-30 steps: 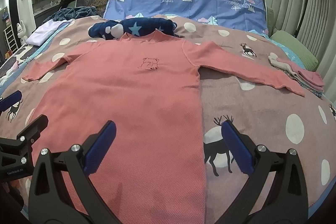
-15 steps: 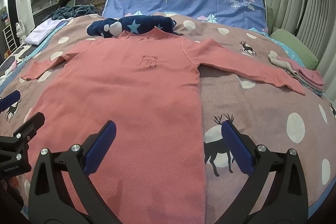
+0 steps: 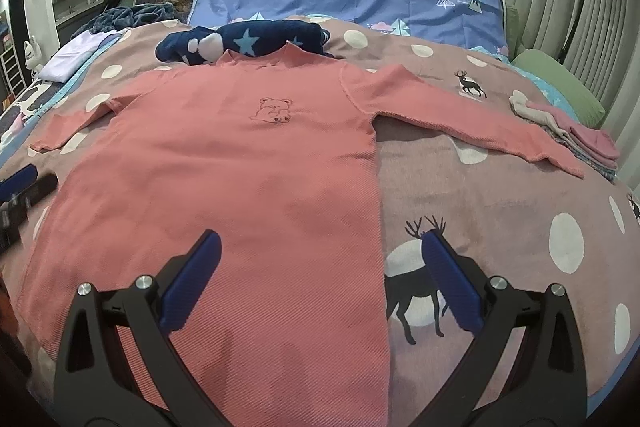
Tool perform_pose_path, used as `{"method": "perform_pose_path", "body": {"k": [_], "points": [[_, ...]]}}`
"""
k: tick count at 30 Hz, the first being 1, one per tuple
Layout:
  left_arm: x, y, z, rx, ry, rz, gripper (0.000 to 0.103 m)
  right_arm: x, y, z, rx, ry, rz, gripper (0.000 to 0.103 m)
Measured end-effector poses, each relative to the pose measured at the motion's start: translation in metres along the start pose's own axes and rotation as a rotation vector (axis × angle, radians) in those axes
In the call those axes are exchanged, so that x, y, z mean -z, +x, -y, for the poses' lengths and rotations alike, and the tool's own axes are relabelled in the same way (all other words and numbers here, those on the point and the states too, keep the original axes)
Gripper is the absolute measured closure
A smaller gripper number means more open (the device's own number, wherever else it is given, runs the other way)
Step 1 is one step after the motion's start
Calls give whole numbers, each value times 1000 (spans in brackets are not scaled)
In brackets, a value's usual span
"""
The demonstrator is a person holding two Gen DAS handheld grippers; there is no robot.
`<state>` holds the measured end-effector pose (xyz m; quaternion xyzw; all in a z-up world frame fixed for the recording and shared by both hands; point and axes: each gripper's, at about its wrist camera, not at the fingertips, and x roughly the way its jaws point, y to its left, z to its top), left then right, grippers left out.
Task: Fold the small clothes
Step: 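Grasp the pink shirt's sleeve with the left gripper and fold it across the body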
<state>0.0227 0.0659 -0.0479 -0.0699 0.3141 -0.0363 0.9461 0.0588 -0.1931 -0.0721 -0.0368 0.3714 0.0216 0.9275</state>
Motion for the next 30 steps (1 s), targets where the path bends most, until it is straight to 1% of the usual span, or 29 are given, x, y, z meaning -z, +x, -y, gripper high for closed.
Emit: {"method": "perform_pose_path", "body": {"k": [1,2,3,5,6,9,10,13,15,16,19,22,23,24,25,27,29,30], "points": [[-6,4,-21,16,-79,-2,45,0,1,0,2,-1,-2,2],[-10,8,-36,14,-130,0,46,0,2,1,5,-3,-5,2],[-15,12,-57,-5,-189,2,47,-1,3,2,10,-4,-7,2],[-20,18,-90,-49,-278,5,48,-1,6,3,17,-4,-11,2],[-23,23,-114,-72,-341,2,48,-1,7,4,21,-4,-13,2],[-24,36,-166,-139,-477,-25,48,-1,13,8,38,-2,-24,2],[-22,43,-190,-164,-542,-35,48,-1,15,9,43,0,-30,2],[-19,58,-240,-175,-672,-32,48,0,25,13,61,5,-55,2],[-19,68,-273,-195,-750,-21,48,0,33,16,76,9,-72,2],[-18,72,-283,-209,-769,-19,48,-1,36,17,80,13,-78,2],[-19,88,-321,-275,-842,-11,48,-3,45,20,91,20,-96,2],[-22,99,-344,-286,-891,13,48,-4,53,21,98,16,-107,2],[-24,102,-349,-289,-898,18,50,-4,55,21,100,15,-111,2],[-26,104,-352,-297,-901,21,59,-5,58,22,101,15,-117,2],[-29,109,-357,-303,-900,19,75,-6,62,22,101,16,-124,2],[-30,115,-363,-288,-907,17,98,-7,68,22,99,20,-136,2],[-34,114,-363,-279,-922,49,98,-9,73,22,92,22,-148,2],[-39,110,-358,-276,-910,72,98,-9,74,21,88,21,-148,2]]}}
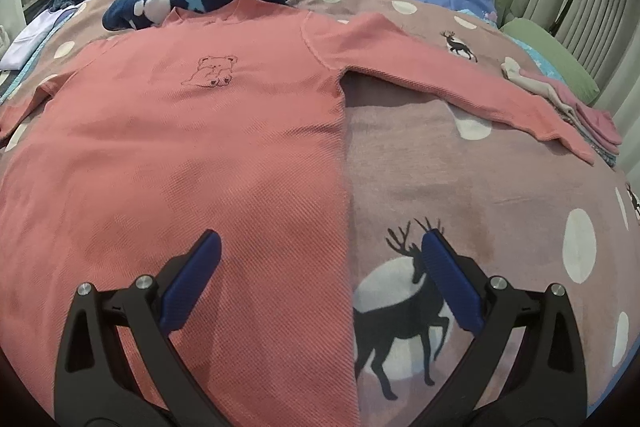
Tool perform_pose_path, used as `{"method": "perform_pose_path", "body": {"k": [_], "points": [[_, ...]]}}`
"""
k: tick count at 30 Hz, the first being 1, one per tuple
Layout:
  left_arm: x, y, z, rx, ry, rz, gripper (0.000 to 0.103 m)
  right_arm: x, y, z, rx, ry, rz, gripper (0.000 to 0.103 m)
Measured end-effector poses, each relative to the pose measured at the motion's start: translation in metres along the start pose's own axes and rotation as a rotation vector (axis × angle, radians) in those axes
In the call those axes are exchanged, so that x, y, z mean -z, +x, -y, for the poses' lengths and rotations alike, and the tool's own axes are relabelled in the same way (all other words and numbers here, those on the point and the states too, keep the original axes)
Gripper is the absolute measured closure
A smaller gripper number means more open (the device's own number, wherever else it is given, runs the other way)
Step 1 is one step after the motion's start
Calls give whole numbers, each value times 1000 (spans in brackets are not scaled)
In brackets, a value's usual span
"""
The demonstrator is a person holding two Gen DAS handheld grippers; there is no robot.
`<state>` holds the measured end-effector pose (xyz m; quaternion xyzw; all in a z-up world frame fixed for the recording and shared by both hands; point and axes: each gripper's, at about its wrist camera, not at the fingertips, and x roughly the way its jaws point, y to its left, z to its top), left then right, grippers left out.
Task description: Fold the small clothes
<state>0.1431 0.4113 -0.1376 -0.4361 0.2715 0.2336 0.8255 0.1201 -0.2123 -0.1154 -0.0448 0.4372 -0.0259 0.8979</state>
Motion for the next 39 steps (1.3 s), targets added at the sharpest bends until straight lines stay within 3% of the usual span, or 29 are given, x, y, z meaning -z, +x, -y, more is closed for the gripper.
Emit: {"method": "perform_pose_path", "body": {"k": [6,11,13,14,15,16,19,21,23,25,27,31,33,36,39], "points": [[41,-38,125,254,311,50,98,-5,7,-1,-6,3,13,2],[150,-60,250,521,634,-28,98,-5,8,5,-17,33,15,2],[197,-57,280,562,735,-103,90,-4,9,9,-10,42,10,2],[219,-54,291,560,784,-136,80,-3,9,12,-7,49,8,2],[239,-50,297,544,832,-154,58,-3,8,14,-4,55,8,2],[263,-47,300,515,892,-157,50,-2,7,19,-1,64,9,2],[298,-43,296,478,995,-197,47,-3,1,29,-25,81,25,2],[299,-41,280,454,997,-215,42,-5,-3,33,-67,86,39,2],[292,-41,262,417,990,-216,42,-14,-3,34,-123,93,53,8],[279,-41,247,380,991,-199,41,-24,-2,31,-188,92,63,37],[270,-38,236,324,998,-181,41,-40,2,23,-277,76,63,50],[244,-37,216,207,989,-118,41,-90,20,-3,-449,46,74,48],[230,-35,207,159,978,-98,38,-109,30,-14,-493,52,67,44],[211,-26,190,65,957,-74,37,-144,62,-38,-576,61,0,35],[197,-15,174,13,929,-99,37,-158,92,-56,-611,76,-95,34]]}}
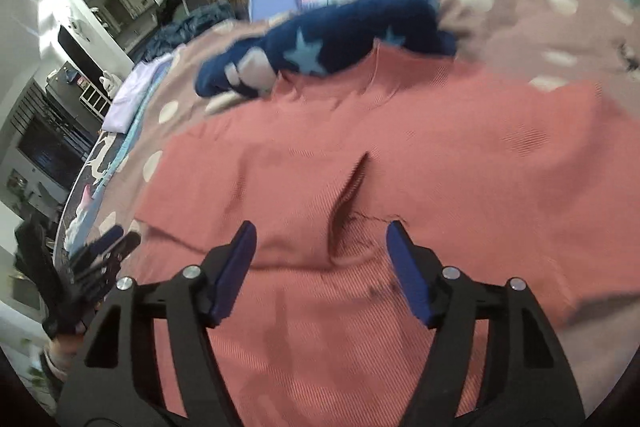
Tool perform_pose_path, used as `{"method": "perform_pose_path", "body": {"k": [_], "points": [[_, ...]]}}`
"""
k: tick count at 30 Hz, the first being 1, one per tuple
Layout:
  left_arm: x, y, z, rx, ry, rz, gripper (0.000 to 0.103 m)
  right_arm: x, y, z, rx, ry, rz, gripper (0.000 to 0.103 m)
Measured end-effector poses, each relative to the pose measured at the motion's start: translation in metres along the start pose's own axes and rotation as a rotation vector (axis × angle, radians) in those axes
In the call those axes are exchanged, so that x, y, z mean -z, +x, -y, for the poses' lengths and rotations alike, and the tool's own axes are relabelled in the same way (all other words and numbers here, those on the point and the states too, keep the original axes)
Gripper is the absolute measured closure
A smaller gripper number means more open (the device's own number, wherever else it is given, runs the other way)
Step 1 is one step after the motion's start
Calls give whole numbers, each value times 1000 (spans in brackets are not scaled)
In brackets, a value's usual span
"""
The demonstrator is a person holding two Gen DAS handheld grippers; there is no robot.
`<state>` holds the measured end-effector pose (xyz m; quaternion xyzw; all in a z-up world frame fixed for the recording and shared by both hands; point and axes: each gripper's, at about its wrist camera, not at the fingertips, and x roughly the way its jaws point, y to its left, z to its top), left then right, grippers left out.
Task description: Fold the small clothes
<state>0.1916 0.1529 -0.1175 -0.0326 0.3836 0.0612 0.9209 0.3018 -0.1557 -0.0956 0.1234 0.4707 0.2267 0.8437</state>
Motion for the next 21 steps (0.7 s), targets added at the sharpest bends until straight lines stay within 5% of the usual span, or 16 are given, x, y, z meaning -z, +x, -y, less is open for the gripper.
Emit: {"method": "perform_pose_path", "body": {"k": [3,5,6,11,15,18,21], "points": [[0,13,-14,15,-40,-42,37,-7,27,4,-40,63,-45,34],[-2,21,-17,32,-65,-64,37,-11,28,-3,-50,41,-26,83],[-5,25,-18,37,-74,-70,37,-14,31,-8,-63,18,-51,99],[-14,30,-11,58,-77,-48,37,-23,-34,-29,-63,-77,123,99],[-16,34,-1,52,-46,-51,31,-32,-80,-10,26,-94,233,99],[-16,42,3,29,-39,-76,31,-36,-65,25,153,-46,183,99],[-16,43,2,28,-47,-78,31,-25,-35,66,124,94,69,92]]}}
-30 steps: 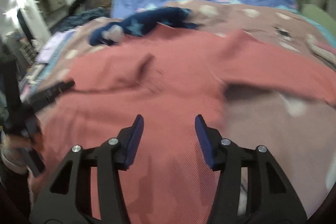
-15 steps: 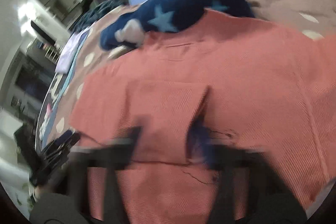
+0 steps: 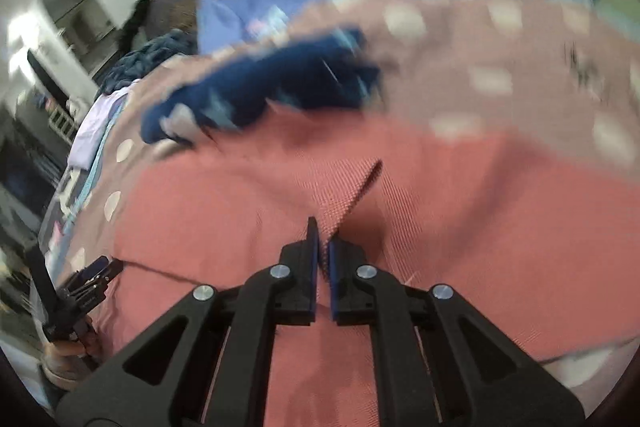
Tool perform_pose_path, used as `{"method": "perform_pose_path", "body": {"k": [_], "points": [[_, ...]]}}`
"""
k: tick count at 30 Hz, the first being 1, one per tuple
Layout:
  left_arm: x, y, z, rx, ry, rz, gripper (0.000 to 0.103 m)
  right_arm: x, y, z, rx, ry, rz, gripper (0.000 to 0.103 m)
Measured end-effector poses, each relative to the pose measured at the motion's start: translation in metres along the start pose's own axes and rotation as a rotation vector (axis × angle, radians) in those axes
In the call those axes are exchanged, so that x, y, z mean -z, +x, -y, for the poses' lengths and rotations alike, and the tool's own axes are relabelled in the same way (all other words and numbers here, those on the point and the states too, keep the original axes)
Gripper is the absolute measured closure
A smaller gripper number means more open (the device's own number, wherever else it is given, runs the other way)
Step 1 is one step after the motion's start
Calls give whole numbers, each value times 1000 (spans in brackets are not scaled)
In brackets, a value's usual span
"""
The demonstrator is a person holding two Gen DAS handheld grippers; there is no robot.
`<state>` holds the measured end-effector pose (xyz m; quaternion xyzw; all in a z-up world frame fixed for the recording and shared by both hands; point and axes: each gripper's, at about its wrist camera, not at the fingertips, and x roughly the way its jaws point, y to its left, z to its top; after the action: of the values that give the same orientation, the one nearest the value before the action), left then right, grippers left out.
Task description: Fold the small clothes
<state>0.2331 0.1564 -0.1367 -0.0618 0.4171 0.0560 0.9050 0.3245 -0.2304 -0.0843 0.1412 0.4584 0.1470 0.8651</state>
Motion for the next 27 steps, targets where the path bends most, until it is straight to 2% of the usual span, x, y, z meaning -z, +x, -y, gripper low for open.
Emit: {"method": "perform_pose_path", "body": {"k": [3,5,6,7,10,12,16,18,22,25,27], "points": [[0,1,-1,1,-8,-4,31,11,9,18,4,91,9,78],[-1,0,-3,2,-17,0,33,12,5,21,-14,128,22,77],[-1,-1,-4,3,-21,5,36,10,-1,18,10,133,43,72],[-2,-1,-4,6,-24,8,40,7,-9,16,26,125,75,66],[-4,-3,-3,29,-39,21,48,-1,-31,-5,72,46,179,62],[-7,-4,-3,55,-55,32,52,-10,-37,-26,68,-18,192,61],[-6,1,-7,126,-109,42,62,-18,-24,-66,-17,-110,121,60],[-2,6,-11,154,-136,33,68,-23,-5,-105,-61,-207,58,60],[1,5,-21,235,-188,51,84,-19,35,-182,-96,-375,-14,60],[1,5,-20,259,-189,59,89,-14,79,-237,-147,-441,-112,61],[1,4,-21,269,-193,63,89,-9,105,-262,-139,-452,-172,61]]}}
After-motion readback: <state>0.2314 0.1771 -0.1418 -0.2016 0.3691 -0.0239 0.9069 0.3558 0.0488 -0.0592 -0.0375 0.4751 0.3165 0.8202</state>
